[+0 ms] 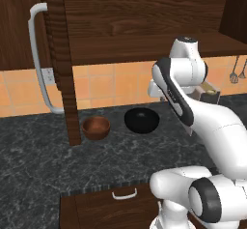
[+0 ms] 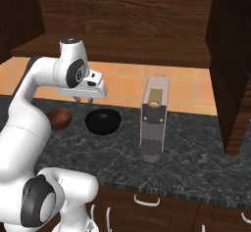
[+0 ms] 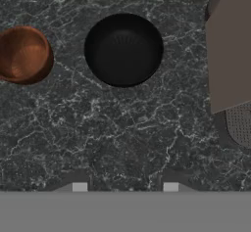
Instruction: Pick up the bowls on the counter and stack them on top of one another in the open cabinet. Place the smaller bowl on top of the larger bowl.
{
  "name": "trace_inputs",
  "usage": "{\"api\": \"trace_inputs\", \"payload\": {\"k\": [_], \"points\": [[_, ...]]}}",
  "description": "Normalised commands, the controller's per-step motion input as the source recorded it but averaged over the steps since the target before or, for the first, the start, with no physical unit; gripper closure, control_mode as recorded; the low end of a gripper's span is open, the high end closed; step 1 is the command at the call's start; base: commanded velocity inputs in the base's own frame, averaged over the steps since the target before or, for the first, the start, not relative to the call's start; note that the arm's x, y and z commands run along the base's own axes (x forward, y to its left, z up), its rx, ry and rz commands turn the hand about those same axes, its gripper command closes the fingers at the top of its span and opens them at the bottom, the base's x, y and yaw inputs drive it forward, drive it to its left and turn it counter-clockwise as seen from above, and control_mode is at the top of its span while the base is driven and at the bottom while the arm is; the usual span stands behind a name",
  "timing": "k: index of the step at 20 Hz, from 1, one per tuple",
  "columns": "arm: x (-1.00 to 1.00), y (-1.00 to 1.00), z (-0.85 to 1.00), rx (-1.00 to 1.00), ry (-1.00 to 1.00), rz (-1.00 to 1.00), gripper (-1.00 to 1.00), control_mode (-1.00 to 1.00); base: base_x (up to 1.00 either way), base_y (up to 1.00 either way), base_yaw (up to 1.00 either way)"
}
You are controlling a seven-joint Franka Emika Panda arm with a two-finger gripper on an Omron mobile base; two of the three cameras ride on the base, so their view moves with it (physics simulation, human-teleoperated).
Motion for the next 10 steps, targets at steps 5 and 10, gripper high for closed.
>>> {"api": "trace_inputs", "payload": {"k": [5,10], "points": [[0.00,0.71,-0.33,-0.12,0.00,0.00,-1.00,-1.00,0.00,0.00,0.00],[0.00,1.00,-0.59,-0.02,0.00,-0.05,-1.00,-1.00,0.00,0.00,0.00]]}}
